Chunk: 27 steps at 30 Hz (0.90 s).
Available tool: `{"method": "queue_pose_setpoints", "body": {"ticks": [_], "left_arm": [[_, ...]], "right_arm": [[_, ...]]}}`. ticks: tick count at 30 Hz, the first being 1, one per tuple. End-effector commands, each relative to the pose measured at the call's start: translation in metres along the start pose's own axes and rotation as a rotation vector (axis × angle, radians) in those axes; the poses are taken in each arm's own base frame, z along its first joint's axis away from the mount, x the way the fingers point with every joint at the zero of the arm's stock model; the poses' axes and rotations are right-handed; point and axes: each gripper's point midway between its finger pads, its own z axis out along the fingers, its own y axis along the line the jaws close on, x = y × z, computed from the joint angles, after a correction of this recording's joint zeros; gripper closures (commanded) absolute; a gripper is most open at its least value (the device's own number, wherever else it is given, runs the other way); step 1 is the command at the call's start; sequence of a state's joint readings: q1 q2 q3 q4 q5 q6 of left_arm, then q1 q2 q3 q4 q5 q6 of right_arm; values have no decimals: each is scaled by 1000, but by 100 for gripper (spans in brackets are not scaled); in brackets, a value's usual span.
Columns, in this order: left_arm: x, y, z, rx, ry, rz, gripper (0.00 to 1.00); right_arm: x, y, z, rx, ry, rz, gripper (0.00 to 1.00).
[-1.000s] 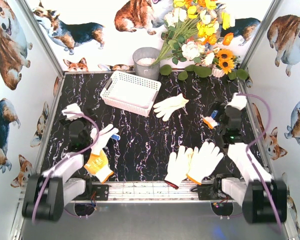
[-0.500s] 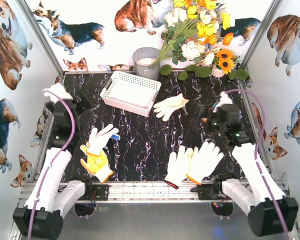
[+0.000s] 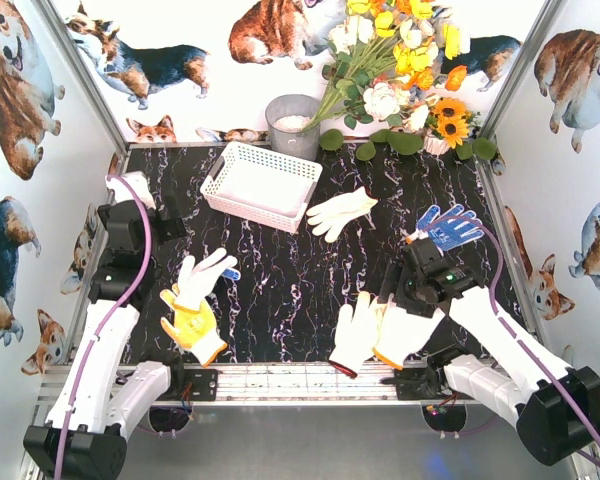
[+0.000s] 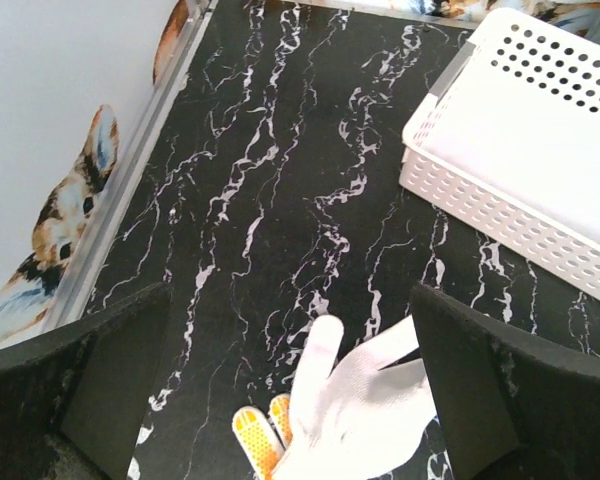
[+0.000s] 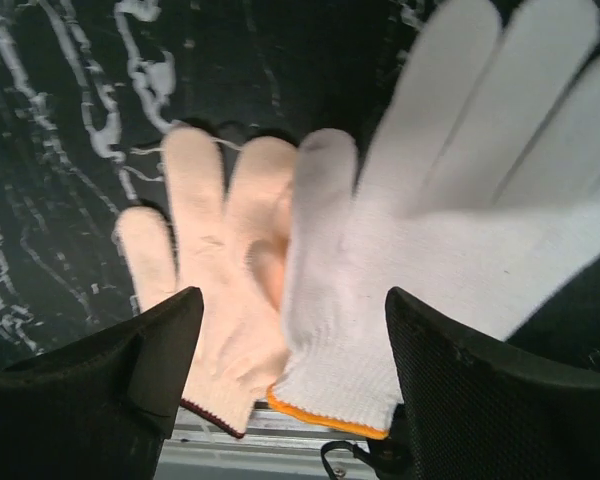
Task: Put the gloves into the storage basket
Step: Pick up the glove from the center of the board.
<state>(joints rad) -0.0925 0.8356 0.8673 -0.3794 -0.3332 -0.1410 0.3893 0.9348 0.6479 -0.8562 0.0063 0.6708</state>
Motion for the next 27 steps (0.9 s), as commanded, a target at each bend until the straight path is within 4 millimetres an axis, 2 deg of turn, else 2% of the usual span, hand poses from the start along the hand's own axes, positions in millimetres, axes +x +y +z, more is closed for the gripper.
{"method": "queue_pose_setpoints", "body": {"ticks": [1,9,19,24,27], "left_arm": [[-4,10,-7,-44,-25,12,0],[-2,3,-8,-4,-20,-7,0],[-3,1,-9,10,-27,-20,0],[-1,-1,-7,13,-16,-17,0],[1,-1,-6,14,-11,-16,0]], "right_arm": [[-7,-16,-2,90,-67,81,27],[-12,1,18,57,-29,81,45],[-14,-9,33,133,-24,78,61],[-5,-16,44,168,14,76,63],[1,-18,46,172,31,74,73]]}}
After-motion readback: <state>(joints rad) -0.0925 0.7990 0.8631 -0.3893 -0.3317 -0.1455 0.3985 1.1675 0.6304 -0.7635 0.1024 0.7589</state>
